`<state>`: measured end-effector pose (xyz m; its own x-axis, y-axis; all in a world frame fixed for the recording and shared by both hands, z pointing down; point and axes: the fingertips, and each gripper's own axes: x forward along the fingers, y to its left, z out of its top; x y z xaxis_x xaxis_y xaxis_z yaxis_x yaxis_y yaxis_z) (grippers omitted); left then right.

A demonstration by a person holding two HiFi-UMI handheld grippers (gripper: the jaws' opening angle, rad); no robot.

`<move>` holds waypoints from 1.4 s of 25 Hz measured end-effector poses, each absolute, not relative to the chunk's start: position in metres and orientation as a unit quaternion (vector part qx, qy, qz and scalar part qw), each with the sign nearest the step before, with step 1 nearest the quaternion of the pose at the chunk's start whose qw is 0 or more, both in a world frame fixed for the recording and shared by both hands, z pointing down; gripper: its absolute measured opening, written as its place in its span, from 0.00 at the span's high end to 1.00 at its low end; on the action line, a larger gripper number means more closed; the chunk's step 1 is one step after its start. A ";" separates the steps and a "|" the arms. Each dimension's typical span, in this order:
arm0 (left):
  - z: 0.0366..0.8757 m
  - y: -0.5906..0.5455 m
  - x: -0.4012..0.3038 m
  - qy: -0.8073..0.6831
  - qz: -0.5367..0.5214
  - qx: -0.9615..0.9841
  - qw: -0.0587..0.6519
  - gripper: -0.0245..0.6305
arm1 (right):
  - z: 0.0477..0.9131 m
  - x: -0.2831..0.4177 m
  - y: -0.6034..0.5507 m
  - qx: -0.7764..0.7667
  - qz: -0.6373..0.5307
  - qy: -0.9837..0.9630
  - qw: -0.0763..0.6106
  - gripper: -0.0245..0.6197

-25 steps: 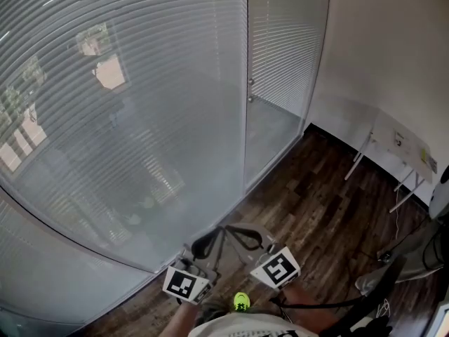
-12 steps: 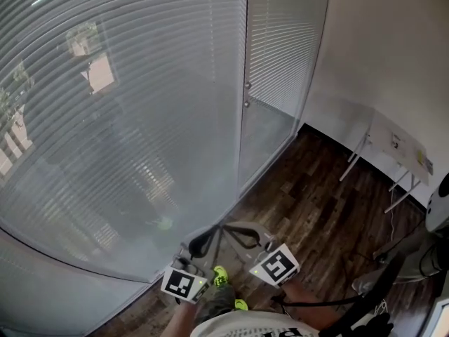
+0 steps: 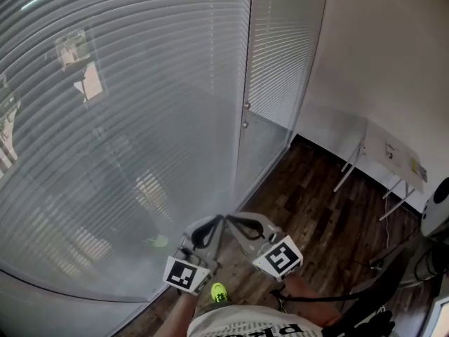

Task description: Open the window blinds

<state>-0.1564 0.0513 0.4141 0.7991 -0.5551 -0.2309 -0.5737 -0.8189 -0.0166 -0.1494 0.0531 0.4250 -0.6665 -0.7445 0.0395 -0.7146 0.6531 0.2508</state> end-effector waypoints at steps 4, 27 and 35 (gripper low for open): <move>0.410 0.027 -0.158 0.297 0.102 -0.949 0.040 0.97 | 0.418 -0.150 0.027 0.409 -0.103 -0.905 0.060 0.95; 0.407 -0.079 -0.132 0.301 0.121 -0.945 0.049 0.97 | 0.421 -0.126 -0.079 0.411 -0.121 -0.902 0.051 0.95; 0.403 -0.132 -0.089 0.325 0.139 -0.934 0.045 0.97 | 0.422 -0.081 -0.135 0.386 -0.123 -0.913 0.034 0.95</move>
<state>-0.0885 -0.1318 0.4030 0.7500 -0.5949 -0.2891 -0.6198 -0.7847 0.0069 -0.0814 -0.1348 0.4222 -0.6989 -0.7144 -0.0332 -0.6976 0.6708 0.2517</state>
